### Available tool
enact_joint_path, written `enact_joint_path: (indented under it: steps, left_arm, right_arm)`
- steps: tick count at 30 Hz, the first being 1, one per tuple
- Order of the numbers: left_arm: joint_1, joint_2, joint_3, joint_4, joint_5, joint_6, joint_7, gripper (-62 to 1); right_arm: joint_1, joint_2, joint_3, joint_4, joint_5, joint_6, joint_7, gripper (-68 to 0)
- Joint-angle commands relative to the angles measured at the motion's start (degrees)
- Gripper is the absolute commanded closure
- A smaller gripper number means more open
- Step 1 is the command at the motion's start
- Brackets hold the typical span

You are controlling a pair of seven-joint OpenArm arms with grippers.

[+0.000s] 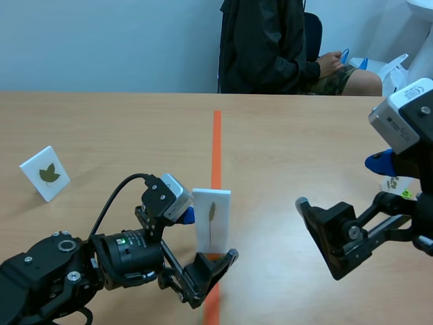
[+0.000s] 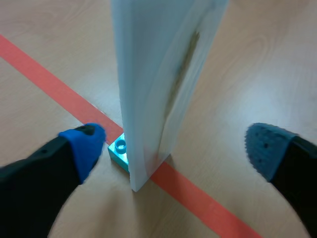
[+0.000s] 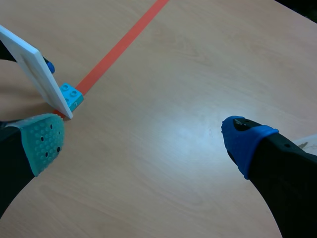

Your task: Sort the leaf by its shape. The table is split by an orange tape line. A compound leaf with several leaflets goes to the left side, a simple leaf with one blade goes to the right side. Return to the home posture when a red brick is placed on the table.

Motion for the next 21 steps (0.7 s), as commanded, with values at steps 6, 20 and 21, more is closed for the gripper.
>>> enact_joint_path:
  steps: [6,20,21]
  left_arm:
    - [-0.63,0.33,-0.31,1.62,-0.35,0.37,-2.34,-36.2]
    - [-1.14,0.33,-0.31,1.62,-0.42,0.33,-2.47,-7.8]
    - [-1.14,0.31,-0.31,1.62,-0.57,0.33,-2.47,-6.0]
  right_arm:
    - [0.68,-0.02,0.55,0.20,0.20,-0.02,0.48,-67.9]
    - [0.68,-0.04,0.55,0.20,0.20,-0.02,0.48,-67.9]
    - [0.68,-0.04,0.55,0.20,0.20,-0.02,0.48,-67.9]
